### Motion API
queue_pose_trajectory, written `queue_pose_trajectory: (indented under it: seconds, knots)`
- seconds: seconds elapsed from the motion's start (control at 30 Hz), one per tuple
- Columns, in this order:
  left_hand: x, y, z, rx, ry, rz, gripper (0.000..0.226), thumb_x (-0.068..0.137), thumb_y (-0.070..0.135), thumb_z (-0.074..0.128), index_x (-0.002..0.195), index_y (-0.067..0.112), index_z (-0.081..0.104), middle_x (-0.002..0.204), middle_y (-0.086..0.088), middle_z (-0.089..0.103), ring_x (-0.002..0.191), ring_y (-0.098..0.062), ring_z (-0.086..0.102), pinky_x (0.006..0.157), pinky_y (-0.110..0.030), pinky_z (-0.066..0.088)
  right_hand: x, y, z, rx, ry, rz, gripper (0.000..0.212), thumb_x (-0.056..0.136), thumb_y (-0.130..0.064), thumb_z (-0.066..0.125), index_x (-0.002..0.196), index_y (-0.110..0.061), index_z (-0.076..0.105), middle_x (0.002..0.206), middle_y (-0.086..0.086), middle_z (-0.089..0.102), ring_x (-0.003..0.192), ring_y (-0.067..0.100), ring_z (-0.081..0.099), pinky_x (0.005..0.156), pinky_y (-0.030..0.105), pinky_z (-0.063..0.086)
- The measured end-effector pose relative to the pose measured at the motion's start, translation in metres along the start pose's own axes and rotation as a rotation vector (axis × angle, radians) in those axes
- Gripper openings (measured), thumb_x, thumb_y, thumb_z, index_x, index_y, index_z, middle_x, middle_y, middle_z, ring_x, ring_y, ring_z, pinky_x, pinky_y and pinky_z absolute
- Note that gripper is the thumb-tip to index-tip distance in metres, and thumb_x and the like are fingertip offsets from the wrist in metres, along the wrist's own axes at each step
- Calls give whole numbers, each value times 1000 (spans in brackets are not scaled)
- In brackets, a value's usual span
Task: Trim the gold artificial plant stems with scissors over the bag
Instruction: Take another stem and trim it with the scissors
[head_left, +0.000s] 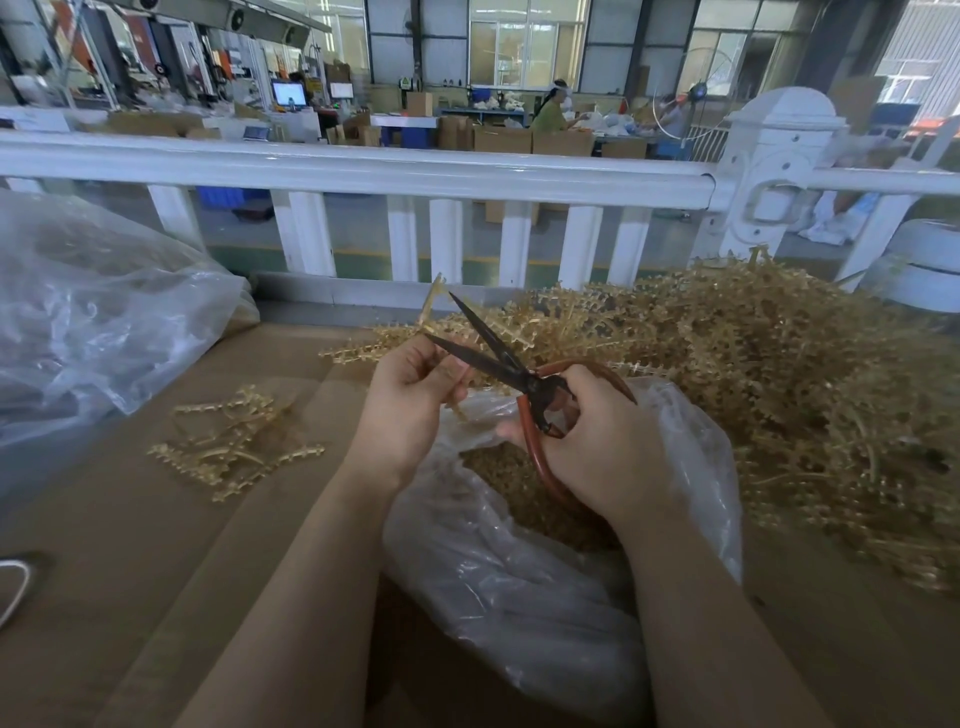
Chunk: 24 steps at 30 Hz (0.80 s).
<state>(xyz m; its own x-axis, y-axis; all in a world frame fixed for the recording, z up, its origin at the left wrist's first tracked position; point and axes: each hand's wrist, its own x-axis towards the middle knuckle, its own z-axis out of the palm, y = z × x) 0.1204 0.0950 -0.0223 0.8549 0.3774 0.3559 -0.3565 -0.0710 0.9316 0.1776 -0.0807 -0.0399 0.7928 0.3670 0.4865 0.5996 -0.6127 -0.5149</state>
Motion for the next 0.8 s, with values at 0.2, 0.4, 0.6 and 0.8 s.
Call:
queue_pose_trajectory:
  seconds: [0.2, 0.4, 0.6, 0.8]
  knots:
    - [0, 0, 0, -108, -68, -25, 29, 98, -4, 48, 79, 10, 63, 67, 3, 61, 60, -11, 50, 63, -23, 44, 3, 4, 2, -76, 2, -22, 60, 67, -82, 64, 82, -26, 52, 76, -21, 58, 69, -3, 56, 60, 27, 55]
    - [0, 0, 1, -248, -111, -96, 32, 98, 0, 48, 73, 11, 63, 68, 0, 61, 60, -12, 50, 66, -26, 44, 3, 4, 3, -46, 14, -16, 58, 66, -82, 62, 78, -27, 53, 73, -21, 57, 69, -5, 54, 58, 23, 50]
    - [0, -1, 2, -287, -116, -90, 22, 98, 4, 50, 78, 7, 60, 69, 0, 60, 61, -11, 49, 67, -26, 42, 1, 2, -1, -102, 71, -47, 63, 70, -85, 55, 74, -23, 56, 67, -15, 58, 64, 2, 55, 54, 24, 49]
    - [1, -2, 0, -301, -113, -80, 18, 96, 6, 53, 79, 6, 60, 70, -1, 60, 62, -12, 50, 67, -25, 44, 0, 0, -2, -123, 113, -62, 59, 77, -78, 61, 70, -19, 55, 63, -11, 57, 61, 8, 56, 54, 33, 52]
